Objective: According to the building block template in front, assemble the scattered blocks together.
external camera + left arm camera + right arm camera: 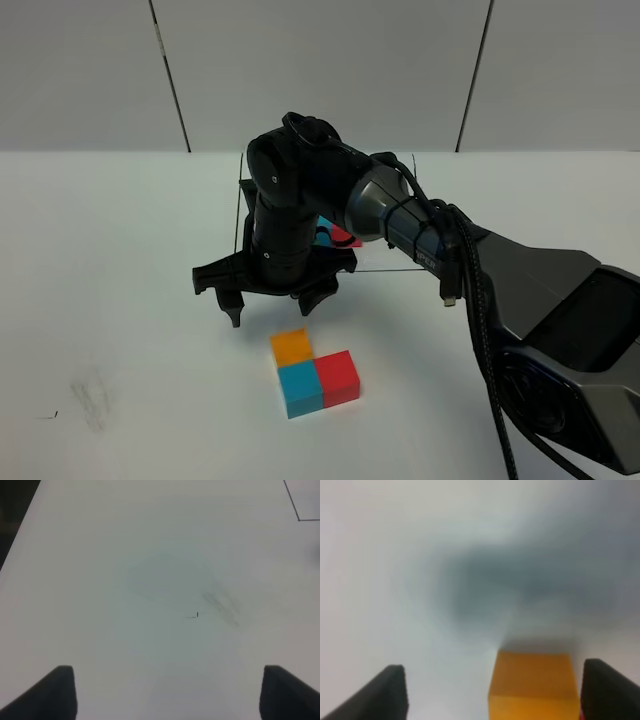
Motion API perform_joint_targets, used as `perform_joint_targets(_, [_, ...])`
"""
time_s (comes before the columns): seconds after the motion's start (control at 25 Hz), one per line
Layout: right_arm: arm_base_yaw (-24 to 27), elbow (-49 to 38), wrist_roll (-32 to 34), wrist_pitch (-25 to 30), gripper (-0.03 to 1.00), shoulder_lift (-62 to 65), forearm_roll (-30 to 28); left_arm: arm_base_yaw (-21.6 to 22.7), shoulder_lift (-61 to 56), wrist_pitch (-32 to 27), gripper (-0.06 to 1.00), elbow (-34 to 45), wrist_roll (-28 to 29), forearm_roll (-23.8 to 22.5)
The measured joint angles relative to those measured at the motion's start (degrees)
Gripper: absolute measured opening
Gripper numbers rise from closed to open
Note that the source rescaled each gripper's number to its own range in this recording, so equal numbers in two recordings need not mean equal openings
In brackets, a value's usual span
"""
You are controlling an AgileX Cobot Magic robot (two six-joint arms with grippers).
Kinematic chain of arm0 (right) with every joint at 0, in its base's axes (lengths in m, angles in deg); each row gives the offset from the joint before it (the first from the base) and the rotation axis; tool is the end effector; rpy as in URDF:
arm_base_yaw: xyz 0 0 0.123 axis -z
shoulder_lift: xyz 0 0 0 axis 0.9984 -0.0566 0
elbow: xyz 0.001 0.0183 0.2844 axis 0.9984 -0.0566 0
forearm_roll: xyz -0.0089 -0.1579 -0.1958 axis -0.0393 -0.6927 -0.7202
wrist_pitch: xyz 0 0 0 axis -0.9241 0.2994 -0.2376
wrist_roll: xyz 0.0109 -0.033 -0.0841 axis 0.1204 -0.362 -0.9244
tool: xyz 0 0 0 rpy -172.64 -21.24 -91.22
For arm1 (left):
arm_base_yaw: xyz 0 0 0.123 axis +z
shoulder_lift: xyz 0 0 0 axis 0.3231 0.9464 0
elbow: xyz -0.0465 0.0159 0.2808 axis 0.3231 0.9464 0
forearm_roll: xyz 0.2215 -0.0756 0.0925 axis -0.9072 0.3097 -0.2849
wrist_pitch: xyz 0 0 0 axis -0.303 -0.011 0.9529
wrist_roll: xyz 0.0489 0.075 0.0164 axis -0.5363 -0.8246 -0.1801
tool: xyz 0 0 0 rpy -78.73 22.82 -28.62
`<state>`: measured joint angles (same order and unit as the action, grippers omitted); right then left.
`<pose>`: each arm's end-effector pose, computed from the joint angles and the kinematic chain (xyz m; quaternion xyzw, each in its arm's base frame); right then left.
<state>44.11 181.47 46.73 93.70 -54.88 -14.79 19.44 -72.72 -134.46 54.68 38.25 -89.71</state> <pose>0.3738 0.3549 0.1731 -0.1289 0.9840 0.1017 0.0696 -0.0076 0.0082 0.2799 -0.0118 0.8481 0.0513 0.5272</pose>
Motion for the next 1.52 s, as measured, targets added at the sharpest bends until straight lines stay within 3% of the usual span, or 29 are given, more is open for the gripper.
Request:
perform_joint_targets(0.32, [2.64,0.26,-1.73,0.1,0.58,7.51,-14.27,0.0,0.0,0.0,0.79,0.0,0.0,0.0])
perform_joint_targets(0.6, [10.46,0.26,-7.41,0.2,0.58,16.75,-17.35,0.0,0.0,0.04,0.79,0.0,0.0,0.0])
perform_joint_targets(0.84, [19.74,-2.22,-16.99,0.13,0.58,28.16,-18.84,0.0,0.0,0.04,0.79,0.0,0.0,0.0])
perform_joint_targets(0.96, [24.77,-8.34,-19.43,0.13,0.58,36.43,-20.93,0.0,0.0,0.04,0.79,0.0,0.0,0.0])
perform_joint_targets(1.2, [33.1,-28.44,-20.09,0.21,0.58,57.95,-25.03,0.0,0.0,0.04,0.79,0.0,0.0,0.0])
perform_joint_targets(1.4, [36.24,-44.3,-19.92,0.32,0.58,78.42,-30.83,0.0,0.0,0.04,0.79,0.0,0.0,0.0])
perform_joint_targets(1.52, [36.63,-51.48,-18.06,0.31,0.58,91.19,-30.76,0.0,0.0,0.04,0.79,0.0,0.0,0.0])
